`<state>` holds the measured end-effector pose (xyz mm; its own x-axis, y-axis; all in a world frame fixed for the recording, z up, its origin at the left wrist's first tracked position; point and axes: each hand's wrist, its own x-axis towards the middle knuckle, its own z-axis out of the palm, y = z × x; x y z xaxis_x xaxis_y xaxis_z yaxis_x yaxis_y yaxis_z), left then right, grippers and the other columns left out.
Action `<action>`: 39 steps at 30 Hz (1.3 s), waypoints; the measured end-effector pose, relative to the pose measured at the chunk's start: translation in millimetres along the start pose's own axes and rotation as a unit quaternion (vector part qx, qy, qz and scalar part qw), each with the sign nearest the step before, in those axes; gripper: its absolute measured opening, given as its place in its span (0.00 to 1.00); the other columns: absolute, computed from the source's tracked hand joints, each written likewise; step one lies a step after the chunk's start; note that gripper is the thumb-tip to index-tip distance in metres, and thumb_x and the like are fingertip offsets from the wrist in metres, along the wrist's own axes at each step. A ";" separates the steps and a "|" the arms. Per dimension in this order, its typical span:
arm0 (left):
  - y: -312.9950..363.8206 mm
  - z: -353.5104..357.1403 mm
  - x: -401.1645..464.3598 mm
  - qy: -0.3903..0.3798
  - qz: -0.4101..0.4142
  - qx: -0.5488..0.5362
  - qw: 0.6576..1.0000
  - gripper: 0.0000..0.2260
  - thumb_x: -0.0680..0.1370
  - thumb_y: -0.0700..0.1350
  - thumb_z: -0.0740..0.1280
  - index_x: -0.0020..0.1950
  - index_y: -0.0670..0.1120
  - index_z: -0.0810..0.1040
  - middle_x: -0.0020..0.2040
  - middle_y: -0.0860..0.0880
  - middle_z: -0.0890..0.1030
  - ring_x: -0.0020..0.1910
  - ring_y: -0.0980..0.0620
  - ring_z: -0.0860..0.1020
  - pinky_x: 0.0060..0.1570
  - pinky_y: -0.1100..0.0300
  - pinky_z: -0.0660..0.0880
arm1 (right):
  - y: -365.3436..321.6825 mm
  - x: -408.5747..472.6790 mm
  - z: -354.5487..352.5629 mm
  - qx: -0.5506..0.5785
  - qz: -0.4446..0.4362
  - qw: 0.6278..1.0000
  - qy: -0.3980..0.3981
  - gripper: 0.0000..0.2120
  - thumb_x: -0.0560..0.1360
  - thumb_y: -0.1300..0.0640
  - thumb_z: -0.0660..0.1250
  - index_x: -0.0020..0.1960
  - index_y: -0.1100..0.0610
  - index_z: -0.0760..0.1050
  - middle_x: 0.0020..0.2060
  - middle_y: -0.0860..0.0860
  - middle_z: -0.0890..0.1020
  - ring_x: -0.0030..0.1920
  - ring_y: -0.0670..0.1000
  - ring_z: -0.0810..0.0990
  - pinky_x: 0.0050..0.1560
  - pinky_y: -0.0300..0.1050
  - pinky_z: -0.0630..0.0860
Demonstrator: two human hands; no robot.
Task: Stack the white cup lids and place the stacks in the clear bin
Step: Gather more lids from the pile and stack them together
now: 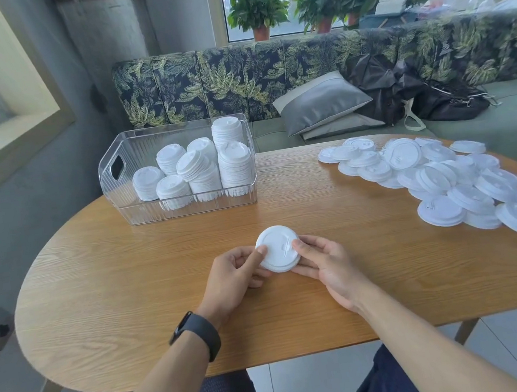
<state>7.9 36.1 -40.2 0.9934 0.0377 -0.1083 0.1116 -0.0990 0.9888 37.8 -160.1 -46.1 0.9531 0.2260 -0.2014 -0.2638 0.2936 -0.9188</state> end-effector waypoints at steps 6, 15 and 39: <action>-1.1 -0.8 1.9 0.015 -0.008 -0.020 1.000 0.13 0.82 0.52 0.69 0.59 0.44 0.83 0.46 0.45 0.88 0.48 0.47 0.87 0.47 0.54 0.83 | 0.5 -0.4 -0.3 -0.004 -0.003 1.000 0.005 0.16 0.79 0.57 0.72 0.63 0.64 0.78 0.54 0.58 0.87 0.57 0.55 0.86 0.57 0.48 0.83; -2.8 0.9 2.8 0.029 -0.013 -0.031 0.999 0.14 0.83 0.52 0.67 0.58 0.42 0.83 0.43 0.43 0.88 0.46 0.45 0.87 0.44 0.57 0.82 | 3.7 0.4 1.0 -0.004 -0.014 1.000 0.024 0.16 0.78 0.60 0.73 0.63 0.65 0.78 0.54 0.59 0.87 0.57 0.57 0.86 0.61 0.53 0.82; -5.8 1.6 4.4 0.038 -0.004 -0.030 0.999 0.13 0.82 0.52 0.69 0.57 0.43 0.83 0.42 0.42 0.88 0.44 0.45 0.86 0.42 0.58 0.82 | 1.6 -4.0 1.8 -0.018 -0.017 1.000 0.019 0.17 0.77 0.61 0.74 0.64 0.65 0.78 0.53 0.58 0.88 0.56 0.55 0.87 0.60 0.52 0.83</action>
<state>11.7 35.2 -46.5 0.9874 0.1131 -0.1103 0.1153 -0.0386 0.9926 33.3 -158.8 -46.2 0.9666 0.1810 -0.1814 -0.2258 0.2667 -0.9370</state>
